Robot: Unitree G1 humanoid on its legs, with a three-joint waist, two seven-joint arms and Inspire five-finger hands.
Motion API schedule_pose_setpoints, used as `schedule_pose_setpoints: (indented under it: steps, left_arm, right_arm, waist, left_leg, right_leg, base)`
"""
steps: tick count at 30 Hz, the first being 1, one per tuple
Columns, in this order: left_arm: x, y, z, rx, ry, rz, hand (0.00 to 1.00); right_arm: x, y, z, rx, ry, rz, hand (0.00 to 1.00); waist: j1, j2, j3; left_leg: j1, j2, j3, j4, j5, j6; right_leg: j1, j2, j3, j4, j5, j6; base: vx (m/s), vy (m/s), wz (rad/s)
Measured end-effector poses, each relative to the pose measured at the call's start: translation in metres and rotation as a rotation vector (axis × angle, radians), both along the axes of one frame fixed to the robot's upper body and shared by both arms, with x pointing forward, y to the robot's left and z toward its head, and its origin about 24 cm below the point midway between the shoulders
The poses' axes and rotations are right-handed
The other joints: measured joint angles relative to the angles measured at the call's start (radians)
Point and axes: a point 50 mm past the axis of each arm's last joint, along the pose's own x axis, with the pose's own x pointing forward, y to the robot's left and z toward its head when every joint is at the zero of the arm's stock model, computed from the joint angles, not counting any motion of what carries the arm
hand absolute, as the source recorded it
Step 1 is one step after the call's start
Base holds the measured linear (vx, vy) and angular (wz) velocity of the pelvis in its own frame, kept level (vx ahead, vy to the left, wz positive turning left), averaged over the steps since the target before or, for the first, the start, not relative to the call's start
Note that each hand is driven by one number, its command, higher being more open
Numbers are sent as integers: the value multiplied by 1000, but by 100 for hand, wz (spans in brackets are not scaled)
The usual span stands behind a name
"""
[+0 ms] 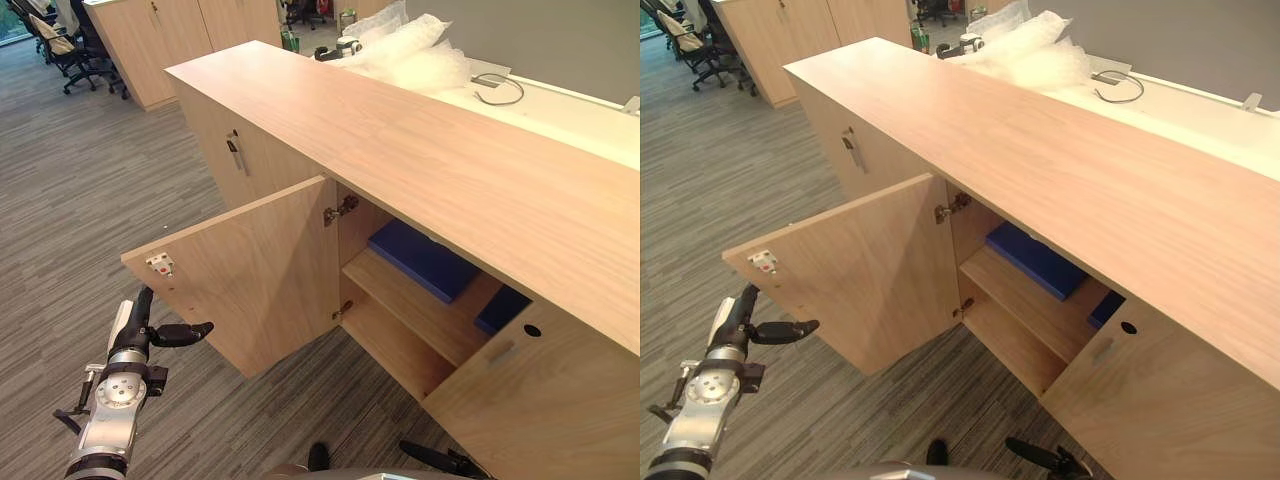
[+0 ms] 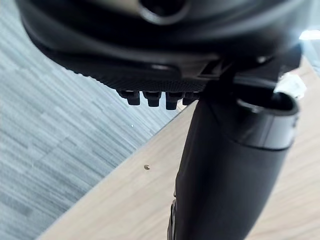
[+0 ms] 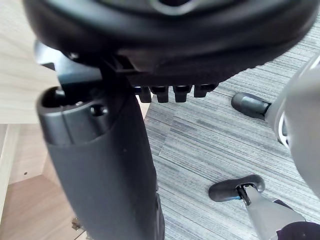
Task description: Walk over to the cabinet, pick up the folder, carry it to the office cabinet, place the folder inside the office cabinet, then close the office cabinet door
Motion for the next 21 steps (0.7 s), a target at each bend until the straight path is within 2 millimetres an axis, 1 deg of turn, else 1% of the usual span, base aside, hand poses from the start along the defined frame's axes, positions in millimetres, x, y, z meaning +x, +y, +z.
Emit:
schedule_pose_setpoints:
  steps: [4,5,6,7,9,11,13,18,21]
  left_arm:
    - [1,-1,2,-6,-14,1,100]
    - [2,-1,1,-97,-47,26,100]
    - [5,-4,1,-260,-118,77,100]
    - [7,-6,1,-339,-158,107,100]
    - [16,-15,-2,-578,-283,203,100]
    - [17,-17,-2,-660,-338,246,100]
    - [16,-18,-3,-693,-365,267,100]
    - [16,-26,-6,-775,-421,298,100]
    - [16,-28,-7,-781,-427,299,100]
  right_arm:
    - [1,0,0,-7,1,16,100]
    - [2,0,0,-8,0,19,100]
    - [3,0,1,-8,0,21,100]
    - [3,0,1,-8,-1,22,100]
    - [4,0,1,-9,0,28,100]
    - [4,0,1,-11,1,33,100]
    - [4,1,0,-12,6,32,100]
    - [4,1,0,-11,8,37,100]
    - [5,2,0,-13,11,56,100]
  waist:
    - [-2,0,0]
    - [-3,0,0]
    - [-4,0,0]
    - [-6,0,0]
    - [-15,-1,0]
    - [-25,-2,-1]
    - [-28,-2,-1]
    - [-24,-3,0]
    - [-24,-3,-1]
  left_leg:
    - [-7,2,3,0,5,1]
    - [-7,3,7,0,4,-1]
    - [-7,4,12,0,3,-3]
    - [-8,4,14,0,3,-4]
    - [-10,6,16,0,5,-6]
    - [-10,6,20,0,5,-6]
    - [-10,5,22,0,5,-6]
    - [-10,5,20,0,13,-6]
    - [-10,5,17,0,16,-7]
  right_leg:
    - [-12,-5,8,14,1,-1]
    - [-15,-5,15,14,4,-3]
    - [-19,-4,21,14,7,-4]
    - [-20,-4,23,14,9,-4]
    - [-24,-3,27,12,16,-5]
    - [-25,-3,31,10,18,-6]
    - [-26,-4,33,9,19,-5]
    - [-26,-5,30,10,22,-1]
    - [-25,-5,28,11,22,-1]
  base:
    - [-57,37,-3]
    - [-48,33,-12]
    - [-38,26,-13]
    - [-46,26,-10]
    - [-43,21,-6]
    - [-19,9,-5]
    - [-6,3,-2]
    - [0,0,0]
    - [-5,-1,2]
